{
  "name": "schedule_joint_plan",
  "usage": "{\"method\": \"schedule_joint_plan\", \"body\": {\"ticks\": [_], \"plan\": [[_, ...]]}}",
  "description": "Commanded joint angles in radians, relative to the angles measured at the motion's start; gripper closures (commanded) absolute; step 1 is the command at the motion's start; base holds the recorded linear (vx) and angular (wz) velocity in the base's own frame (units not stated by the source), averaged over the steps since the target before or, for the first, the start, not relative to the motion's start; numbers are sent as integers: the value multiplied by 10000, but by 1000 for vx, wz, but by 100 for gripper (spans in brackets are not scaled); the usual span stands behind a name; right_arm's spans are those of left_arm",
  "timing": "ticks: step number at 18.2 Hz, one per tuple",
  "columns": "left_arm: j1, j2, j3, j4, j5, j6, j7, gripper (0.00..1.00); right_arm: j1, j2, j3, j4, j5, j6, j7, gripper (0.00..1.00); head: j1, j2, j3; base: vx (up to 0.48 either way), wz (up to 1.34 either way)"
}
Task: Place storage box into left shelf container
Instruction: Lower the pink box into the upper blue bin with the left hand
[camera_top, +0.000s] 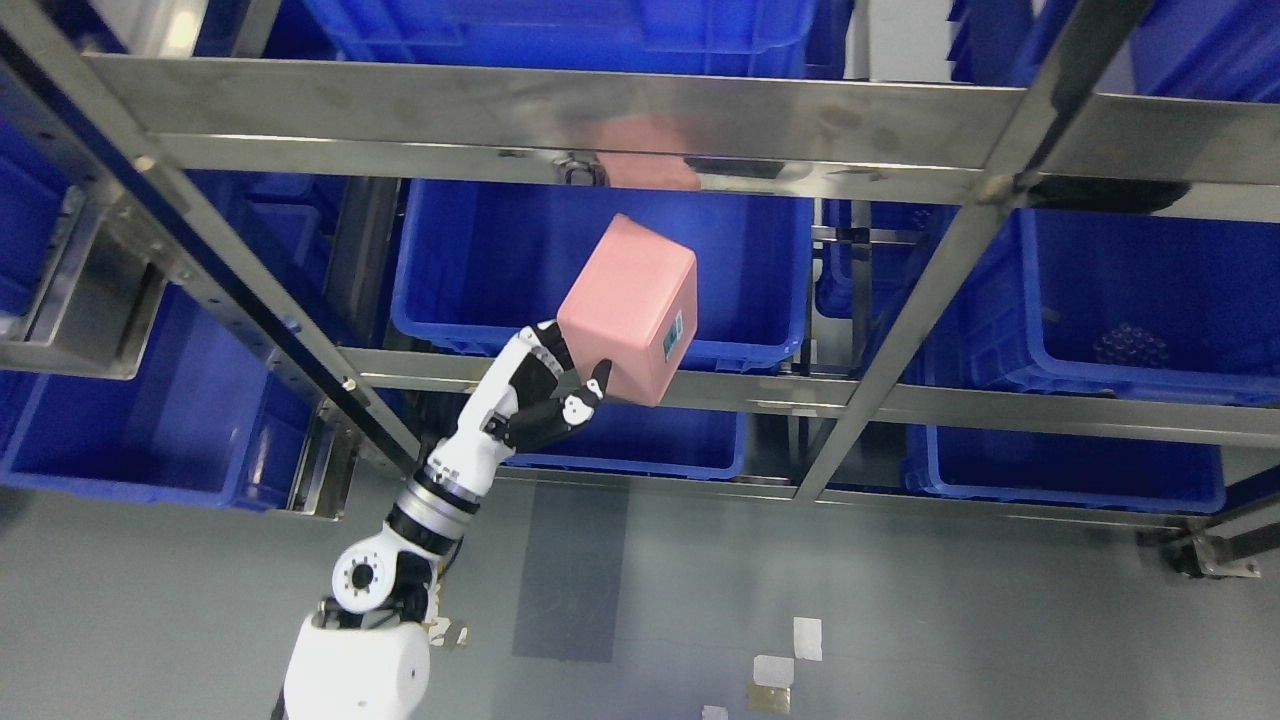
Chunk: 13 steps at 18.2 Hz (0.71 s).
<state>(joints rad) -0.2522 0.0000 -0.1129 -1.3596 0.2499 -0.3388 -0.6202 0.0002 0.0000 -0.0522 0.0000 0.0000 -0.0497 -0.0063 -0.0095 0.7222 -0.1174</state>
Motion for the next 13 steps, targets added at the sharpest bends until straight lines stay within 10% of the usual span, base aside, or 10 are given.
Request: {"method": "schedule_joint_plan", "body": {"ticks": [1,13], "plan": [[-1984,214,516,2382,-824,90,-26,95,-48,-175,0,-174,-215,6,32,0,0,0,0,40,-303],[-5468,738,57,5847,-8369,-859,-1253,89,-33,-175,0,-174,-215,6,32,0,0,0,0,6,-33]]}}
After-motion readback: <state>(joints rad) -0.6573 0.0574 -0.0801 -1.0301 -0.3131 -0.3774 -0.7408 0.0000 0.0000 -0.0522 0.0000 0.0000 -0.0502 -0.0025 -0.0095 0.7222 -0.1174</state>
